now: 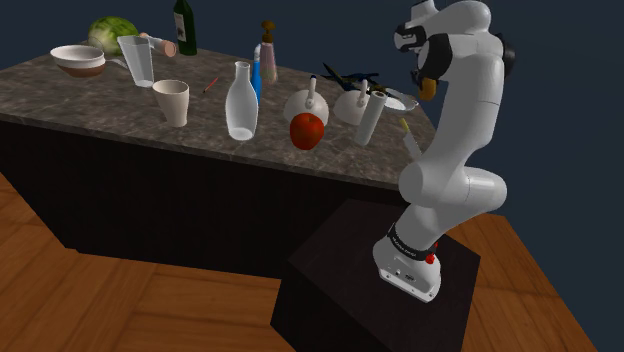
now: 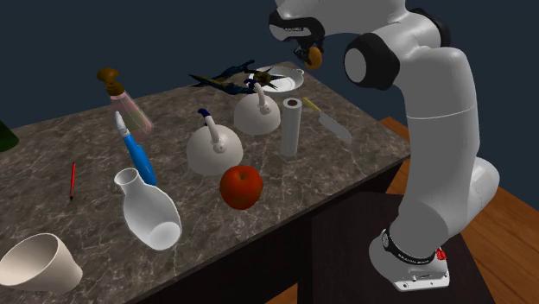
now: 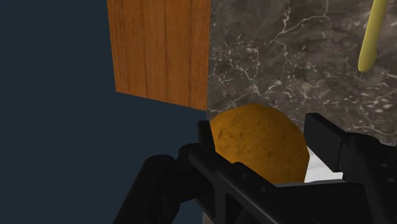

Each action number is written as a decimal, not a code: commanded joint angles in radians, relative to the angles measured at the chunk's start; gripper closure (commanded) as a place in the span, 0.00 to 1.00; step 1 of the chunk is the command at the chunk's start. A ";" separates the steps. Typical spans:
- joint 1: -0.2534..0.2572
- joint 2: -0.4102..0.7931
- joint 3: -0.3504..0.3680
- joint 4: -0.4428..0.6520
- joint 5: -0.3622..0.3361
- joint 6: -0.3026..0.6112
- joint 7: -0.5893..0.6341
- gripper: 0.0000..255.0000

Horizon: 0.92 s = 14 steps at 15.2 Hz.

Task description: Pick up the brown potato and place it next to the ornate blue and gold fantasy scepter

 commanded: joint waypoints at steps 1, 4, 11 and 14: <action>0.001 0.004 0.001 -0.015 -0.001 0.016 0.010 1.00; 0.002 0.006 0.001 -0.050 -0.005 0.049 0.028 1.00; 0.002 0.020 0.001 -0.118 -0.014 0.121 0.068 1.00; 0.001 0.029 0.001 -0.142 -0.018 0.151 0.084 1.00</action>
